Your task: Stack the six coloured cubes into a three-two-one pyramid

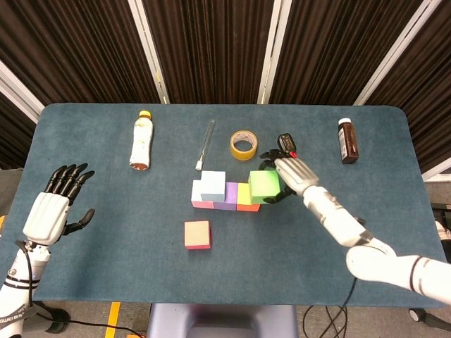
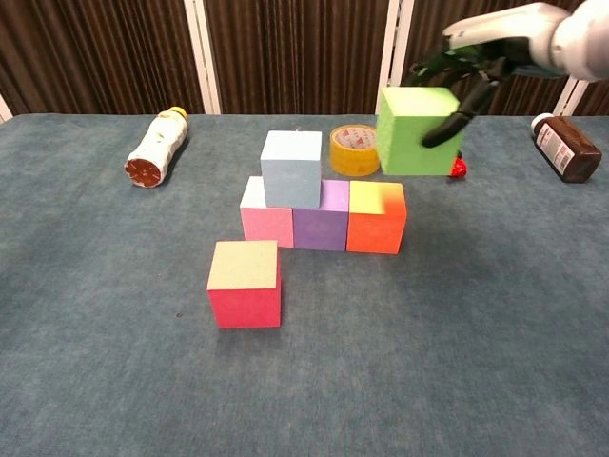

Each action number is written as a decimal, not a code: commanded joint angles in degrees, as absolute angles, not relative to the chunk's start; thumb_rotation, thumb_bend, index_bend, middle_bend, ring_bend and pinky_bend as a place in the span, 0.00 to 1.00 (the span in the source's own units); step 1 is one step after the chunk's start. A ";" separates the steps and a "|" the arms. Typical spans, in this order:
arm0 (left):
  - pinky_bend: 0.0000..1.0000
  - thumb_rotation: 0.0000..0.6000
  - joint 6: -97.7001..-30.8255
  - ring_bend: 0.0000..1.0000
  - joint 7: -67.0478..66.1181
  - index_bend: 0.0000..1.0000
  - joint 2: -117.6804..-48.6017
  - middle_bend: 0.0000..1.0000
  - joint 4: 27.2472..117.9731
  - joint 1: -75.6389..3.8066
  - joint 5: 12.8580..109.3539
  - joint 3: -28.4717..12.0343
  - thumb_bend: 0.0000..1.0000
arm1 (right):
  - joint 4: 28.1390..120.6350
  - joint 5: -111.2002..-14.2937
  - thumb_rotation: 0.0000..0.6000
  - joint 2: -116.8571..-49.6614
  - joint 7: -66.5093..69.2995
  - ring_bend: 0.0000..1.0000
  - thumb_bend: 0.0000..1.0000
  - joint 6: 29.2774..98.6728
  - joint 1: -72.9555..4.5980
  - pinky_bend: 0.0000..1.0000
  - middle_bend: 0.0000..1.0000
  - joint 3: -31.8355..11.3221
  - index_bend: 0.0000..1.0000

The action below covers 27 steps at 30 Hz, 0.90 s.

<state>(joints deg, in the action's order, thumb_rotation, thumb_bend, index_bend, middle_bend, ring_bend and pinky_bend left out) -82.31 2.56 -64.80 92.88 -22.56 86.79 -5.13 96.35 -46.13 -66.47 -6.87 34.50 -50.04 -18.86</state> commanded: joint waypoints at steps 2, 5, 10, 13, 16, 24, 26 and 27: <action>0.06 1.00 -82.13 0.00 3.08 0.13 -64.82 0.05 92.74 -22.22 86.99 -5.00 0.34 | 92.11 -43.32 1.00 -69.77 -7.15 0.12 0.31 32.49 -53.94 0.20 0.23 -17.78 0.51; 0.06 1.00 -82.14 0.00 3.82 0.13 -65.06 0.05 92.41 -21.91 87.11 -5.03 0.34 | 90.38 -41.76 1.00 -71.24 -7.69 0.12 0.31 32.29 -55.88 0.20 0.23 -16.59 0.50; 0.06 1.00 -81.91 0.00 5.08 0.13 -65.52 0.05 91.69 -21.49 87.49 -4.86 0.34 | 88.44 -38.82 1.00 -74.12 -8.70 0.12 0.31 34.78 -58.03 0.20 0.23 -14.88 0.49; 0.06 1.00 -81.66 0.00 5.67 0.13 -65.73 0.05 91.23 -21.32 87.89 -4.64 0.34 | 88.19 -36.50 1.00 -75.74 -10.00 0.12 0.31 37.28 -59.05 0.20 0.23 -13.92 0.49; 0.06 1.00 -81.73 0.00 6.37 0.13 -65.89 0.05 90.87 -21.09 88.24 -4.58 0.34 | 88.64 -34.15 1.00 -76.95 -11.56 0.12 0.31 40.07 -59.96 0.19 0.23 -13.34 0.48; 0.06 1.00 -82.45 0.00 8.20 0.13 -66.34 0.05 89.69 -20.37 89.68 -4.19 0.34 | 90.18 -27.45 1.00 -79.74 -15.97 0.12 0.31 46.27 -61.87 0.19 0.23 -12.60 0.48; 0.06 1.00 -82.55 0.00 8.75 0.13 -66.47 0.05 89.30 -20.24 89.94 -4.12 0.34 | 90.33 -26.54 1.00 -80.34 -16.54 0.12 0.31 46.88 -62.22 0.19 0.23 -12.68 0.48; 0.06 1.00 -82.60 0.00 8.99 0.13 -66.56 0.05 89.10 -20.16 90.03 -4.08 0.34 | 90.35 -26.23 1.00 -80.58 -16.77 0.12 0.31 47.08 -62.36 0.19 0.23 -12.72 0.48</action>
